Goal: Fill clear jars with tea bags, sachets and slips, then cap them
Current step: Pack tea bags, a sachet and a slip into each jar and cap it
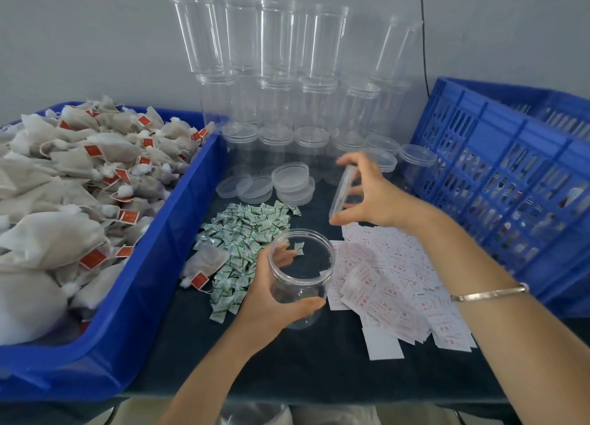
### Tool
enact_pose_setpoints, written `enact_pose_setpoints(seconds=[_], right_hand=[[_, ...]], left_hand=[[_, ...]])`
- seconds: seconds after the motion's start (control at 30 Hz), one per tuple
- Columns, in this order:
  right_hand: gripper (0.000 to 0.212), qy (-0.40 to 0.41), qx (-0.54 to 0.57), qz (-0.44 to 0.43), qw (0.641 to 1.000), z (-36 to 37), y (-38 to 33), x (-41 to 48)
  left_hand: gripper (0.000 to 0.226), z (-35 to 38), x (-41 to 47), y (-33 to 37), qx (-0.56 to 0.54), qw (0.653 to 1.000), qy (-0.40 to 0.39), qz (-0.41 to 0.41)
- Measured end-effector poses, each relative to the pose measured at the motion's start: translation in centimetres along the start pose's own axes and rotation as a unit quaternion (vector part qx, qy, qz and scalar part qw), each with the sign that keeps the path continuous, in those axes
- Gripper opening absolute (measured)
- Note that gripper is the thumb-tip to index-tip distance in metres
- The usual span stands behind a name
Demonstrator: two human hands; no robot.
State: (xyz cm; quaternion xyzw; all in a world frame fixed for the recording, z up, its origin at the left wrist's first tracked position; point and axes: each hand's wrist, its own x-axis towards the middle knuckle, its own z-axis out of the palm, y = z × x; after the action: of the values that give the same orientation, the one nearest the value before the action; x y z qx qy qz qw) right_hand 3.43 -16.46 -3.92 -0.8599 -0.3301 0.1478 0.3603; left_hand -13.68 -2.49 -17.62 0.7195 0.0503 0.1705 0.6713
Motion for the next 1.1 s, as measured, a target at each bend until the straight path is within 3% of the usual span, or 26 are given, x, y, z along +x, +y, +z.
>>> enact_pose_setpoints(seconds=[0.1,0.2,0.33,0.57,0.73,0.83,0.9,0.97,1.03,1.1], right_hand=[[0.086,0.066,0.042,0.095,0.992,2.5,4.5,2.7],[0.082,0.074,0.093,0.157,0.980,4.5,7.4,4.8],[0.063,0.135,0.083,0.149,0.976,6.1,8.3,7.1],[0.035,0.179,-0.180,0.156,0.954,7.2,9.3,9.1],[0.048,0.126,-0.144,0.114,0.975,7.6,9.6,8.7],[0.049,0.147,-0.066,0.084,0.983,7.3,8.2,7.1],[0.039,0.179,0.107,0.084,0.974,7.2,6.5,4.7],[0.057,0.101,0.324,0.069,0.938,7.7,4.6,1.1],[0.091,0.014,0.388,0.009,0.922,8.6,3.8,-2.2],[0.089,0.016,0.401,-0.015,0.916,10.1,3.3,-4.6]], left_hand=[[0.093,0.0,0.0,0.1,0.007,1.000,0.005,-0.001],[0.089,0.1,-0.1,0.1,0.015,1.000,0.016,-0.002],[0.087,0.2,-0.2,0.2,0.020,1.000,0.017,0.002],[0.087,0.3,-0.3,0.3,0.020,1.000,0.019,-0.002],[0.087,0.3,-0.3,0.5,0.022,1.000,0.016,0.001],[0.086,0.3,-0.5,0.6,0.023,1.000,0.013,0.001],[0.085,0.4,-0.6,0.7,0.025,1.000,0.015,-0.003],[0.085,0.6,-0.6,0.9,0.027,0.999,0.018,-0.009],[0.087,0.5,-0.8,1.2,0.043,0.999,0.013,-0.018],[0.096,-0.2,-1.3,1.8,0.049,0.998,-0.022,-0.038]])
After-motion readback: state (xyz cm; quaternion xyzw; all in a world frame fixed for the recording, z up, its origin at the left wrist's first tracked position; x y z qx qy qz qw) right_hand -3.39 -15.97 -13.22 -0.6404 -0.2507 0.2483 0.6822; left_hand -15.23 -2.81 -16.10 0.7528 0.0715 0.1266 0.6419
